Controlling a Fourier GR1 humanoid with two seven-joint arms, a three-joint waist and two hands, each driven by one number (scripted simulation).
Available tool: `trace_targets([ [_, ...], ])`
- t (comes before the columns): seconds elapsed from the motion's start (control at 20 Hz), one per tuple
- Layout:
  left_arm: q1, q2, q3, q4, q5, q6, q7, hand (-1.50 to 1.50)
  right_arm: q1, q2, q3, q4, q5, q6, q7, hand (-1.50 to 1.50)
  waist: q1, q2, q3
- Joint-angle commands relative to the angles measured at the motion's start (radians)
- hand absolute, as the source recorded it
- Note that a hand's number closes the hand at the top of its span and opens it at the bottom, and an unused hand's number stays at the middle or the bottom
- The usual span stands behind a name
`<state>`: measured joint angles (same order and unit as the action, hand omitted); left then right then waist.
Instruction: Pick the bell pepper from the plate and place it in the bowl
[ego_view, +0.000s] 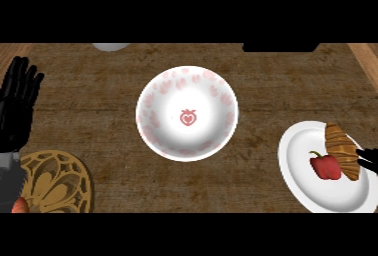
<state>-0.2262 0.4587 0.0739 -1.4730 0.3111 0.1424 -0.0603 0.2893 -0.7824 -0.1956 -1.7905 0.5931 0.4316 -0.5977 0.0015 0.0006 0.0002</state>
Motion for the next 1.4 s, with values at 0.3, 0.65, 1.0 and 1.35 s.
trace_targets([
  [0.3,-0.031,-0.019,0.042,-0.013,-0.044,-0.022,0.056,0.00,-0.176,0.136,0.100,0.213,0.174,-0.054,-0.051,-1.50,0.001,0.000,0.000],
  [0.65,0.049,-0.062,0.060,-0.079,-0.074,-0.051,0.042,0.00,-0.151,0.167,0.073,0.213,0.202,-0.063,-0.147,-1.50,-0.003,-0.002,0.000],
  [1.0,-0.079,-0.110,0.056,0.067,-0.148,-0.020,-0.004,0.00,-0.314,0.231,0.140,0.301,0.297,-0.036,-0.030,-1.50,-0.002,0.001,0.000],
  [1.35,-0.013,-0.137,0.092,0.072,-0.152,-0.079,-0.061,0.00,-0.291,0.275,0.122,0.383,0.358,-0.115,-0.105,-1.50,-0.002,0.000,0.000],
])
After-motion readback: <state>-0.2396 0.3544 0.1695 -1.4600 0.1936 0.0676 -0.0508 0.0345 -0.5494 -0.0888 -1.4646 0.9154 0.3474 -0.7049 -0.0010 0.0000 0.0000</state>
